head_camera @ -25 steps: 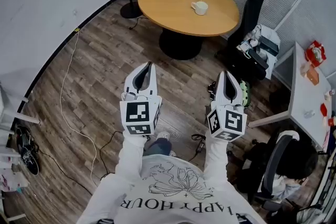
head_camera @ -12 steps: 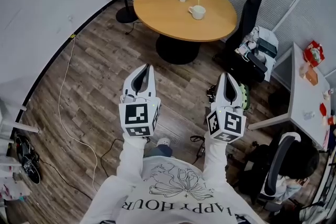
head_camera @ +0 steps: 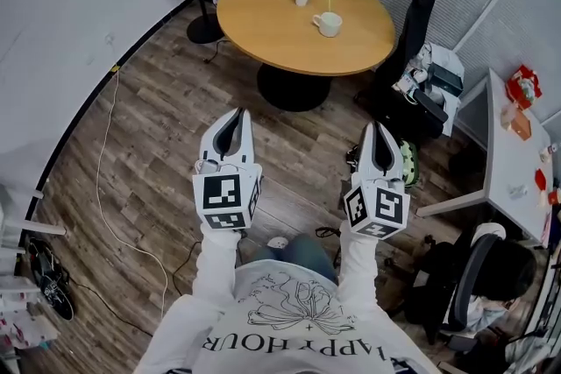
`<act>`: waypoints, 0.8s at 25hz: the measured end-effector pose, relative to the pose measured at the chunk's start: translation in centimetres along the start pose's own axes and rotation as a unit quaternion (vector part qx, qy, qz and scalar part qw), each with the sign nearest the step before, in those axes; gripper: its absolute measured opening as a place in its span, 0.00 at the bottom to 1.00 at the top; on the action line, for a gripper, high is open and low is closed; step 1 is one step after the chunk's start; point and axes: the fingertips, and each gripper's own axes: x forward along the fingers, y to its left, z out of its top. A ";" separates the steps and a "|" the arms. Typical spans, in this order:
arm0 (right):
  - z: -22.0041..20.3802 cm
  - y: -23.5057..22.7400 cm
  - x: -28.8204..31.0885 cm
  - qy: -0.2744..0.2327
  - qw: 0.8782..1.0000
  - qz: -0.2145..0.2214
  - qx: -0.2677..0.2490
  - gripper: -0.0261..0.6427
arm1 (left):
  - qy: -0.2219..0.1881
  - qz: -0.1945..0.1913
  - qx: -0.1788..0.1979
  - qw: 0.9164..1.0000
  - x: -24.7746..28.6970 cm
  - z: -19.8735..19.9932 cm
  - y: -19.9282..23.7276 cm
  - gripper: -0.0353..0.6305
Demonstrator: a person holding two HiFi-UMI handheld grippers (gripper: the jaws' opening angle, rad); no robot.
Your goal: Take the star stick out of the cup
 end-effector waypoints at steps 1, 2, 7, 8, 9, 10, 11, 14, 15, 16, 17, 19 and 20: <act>-0.2 0.2 0.3 0.002 1.000 0.002 0.000 0.06 | 0.001 0.000 0.000 1.000 0.2 -0.1 0.2 0.06; -0.4 0.3 0.6 0.005 1.000 0.002 -0.001 0.06 | 0.003 -0.001 0.000 1.000 0.5 -0.2 0.4 0.06; -1.3 0.6 2.4 0.014 1.000 0.005 -0.002 0.07 | 0.005 -0.002 -0.001 1.000 2.1 -0.5 1.2 0.06; -1.5 0.6 2.7 0.016 1.000 0.006 -0.002 0.09 | 0.006 -0.001 -0.002 1.000 2.4 -0.7 1.4 0.06; -1.7 0.5 3.1 0.018 1.000 0.007 -0.002 0.09 | 0.007 0.000 -0.003 1.000 2.8 -0.8 1.5 0.06; -1.8 0.4 3.5 0.019 1.000 0.007 -0.002 0.09 | 0.009 0.000 -0.003 1.000 3.2 -0.9 1.6 0.06; -2.0 0.2 3.9 0.020 1.000 0.008 -0.001 0.09 | 0.010 0.001 -0.004 1.000 3.7 -1.0 1.6 0.06; -2.3 -0.8 5.8 0.022 1.000 0.009 0.001 0.09 | 0.012 0.004 -0.005 1.000 5.6 -1.3 1.4 0.06; -2.5 -1.1 6.6 0.022 1.000 0.011 0.002 0.09 | 0.012 0.005 -0.005 1.000 6.4 -1.3 1.4 0.06; -2.6 -1.4 7.6 0.022 1.000 0.013 0.002 0.09 | 0.013 0.006 -0.005 1.000 7.2 -1.4 1.4 0.06; -2.7 -1.6 8.5 0.023 1.000 0.015 0.003 0.09 | 0.014 0.007 -0.005 1.000 8.0 -1.4 1.5 0.06; -2.9 -2.2 10.5 0.023 1.000 0.020 0.003 0.09 | 0.014 0.012 -0.005 1.000 9.8 -1.4 1.6 0.06; -2.9 -2.6 11.5 0.022 1.000 0.021 0.004 0.09 | 0.014 0.014 -0.004 1.000 10.7 -1.4 1.6 0.06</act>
